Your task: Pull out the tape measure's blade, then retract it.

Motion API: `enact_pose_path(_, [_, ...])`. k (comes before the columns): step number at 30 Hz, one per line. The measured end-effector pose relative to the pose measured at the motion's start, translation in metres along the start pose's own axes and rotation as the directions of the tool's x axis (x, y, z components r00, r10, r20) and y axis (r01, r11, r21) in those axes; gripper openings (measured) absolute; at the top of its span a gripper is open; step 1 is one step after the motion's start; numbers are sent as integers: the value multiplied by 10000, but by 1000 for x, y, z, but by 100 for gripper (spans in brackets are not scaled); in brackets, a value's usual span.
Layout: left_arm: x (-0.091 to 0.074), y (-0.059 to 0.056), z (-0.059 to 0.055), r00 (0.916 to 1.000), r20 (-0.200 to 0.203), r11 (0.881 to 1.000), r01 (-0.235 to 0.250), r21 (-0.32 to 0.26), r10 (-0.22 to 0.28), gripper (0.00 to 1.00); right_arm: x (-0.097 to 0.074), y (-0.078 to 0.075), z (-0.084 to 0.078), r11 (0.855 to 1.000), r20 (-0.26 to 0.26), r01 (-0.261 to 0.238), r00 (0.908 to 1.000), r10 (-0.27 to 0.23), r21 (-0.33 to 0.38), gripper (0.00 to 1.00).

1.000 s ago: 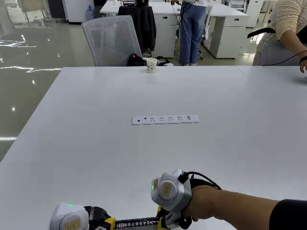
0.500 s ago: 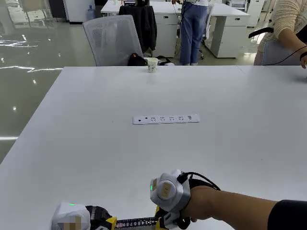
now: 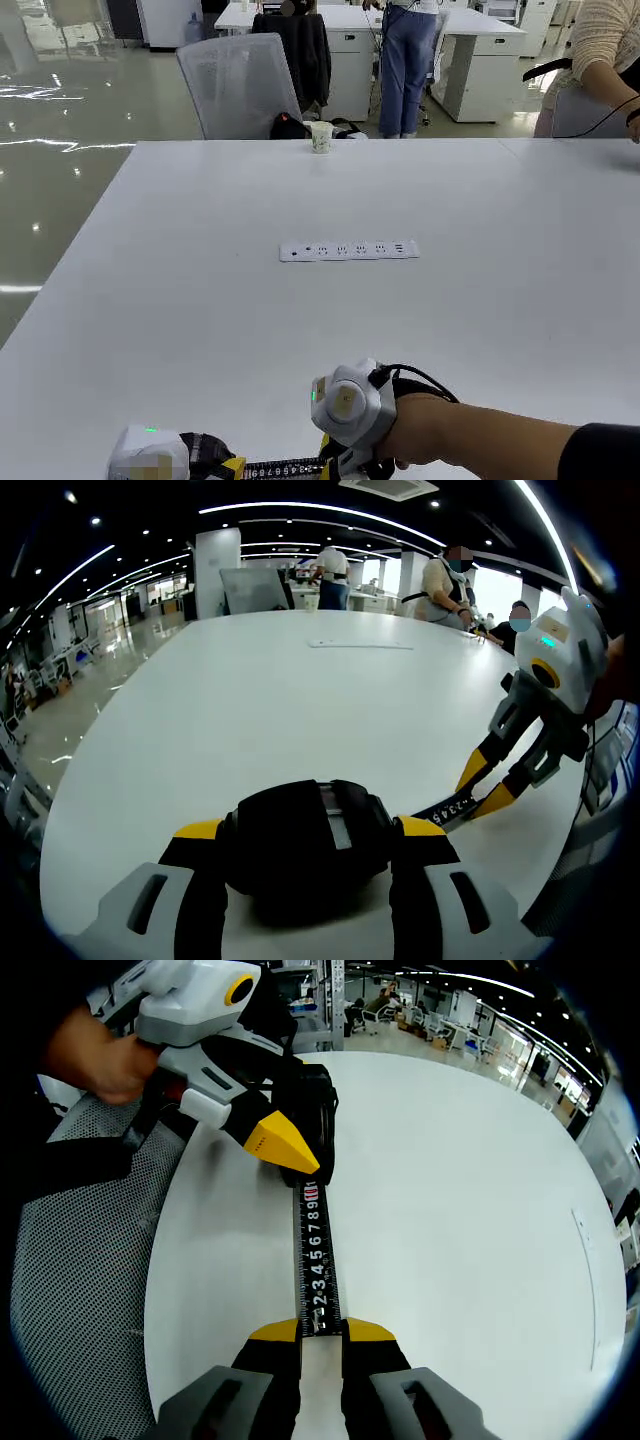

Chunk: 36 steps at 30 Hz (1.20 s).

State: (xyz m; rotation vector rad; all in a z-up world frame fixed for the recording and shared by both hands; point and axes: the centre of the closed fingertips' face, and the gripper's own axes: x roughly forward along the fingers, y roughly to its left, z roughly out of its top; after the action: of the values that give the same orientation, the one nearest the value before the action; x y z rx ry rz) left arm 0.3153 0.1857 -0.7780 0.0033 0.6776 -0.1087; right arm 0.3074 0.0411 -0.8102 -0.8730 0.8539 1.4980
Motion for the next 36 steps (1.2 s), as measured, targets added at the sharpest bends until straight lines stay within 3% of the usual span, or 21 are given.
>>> enact_pose_path(11, [-1, -1, -1, 9999, -84, 9999, 98, -42, -98, 61, 4, 1, 7, 9993, 165, 3, 9999, 3, -375, 11])
enact_pose_path(36, [-1, -1, -1, 9997, -34, 9995, 241, -191, -241, 60, 9, 1, 18, 9998, 443, -24, 9990, 32, -182, 11])
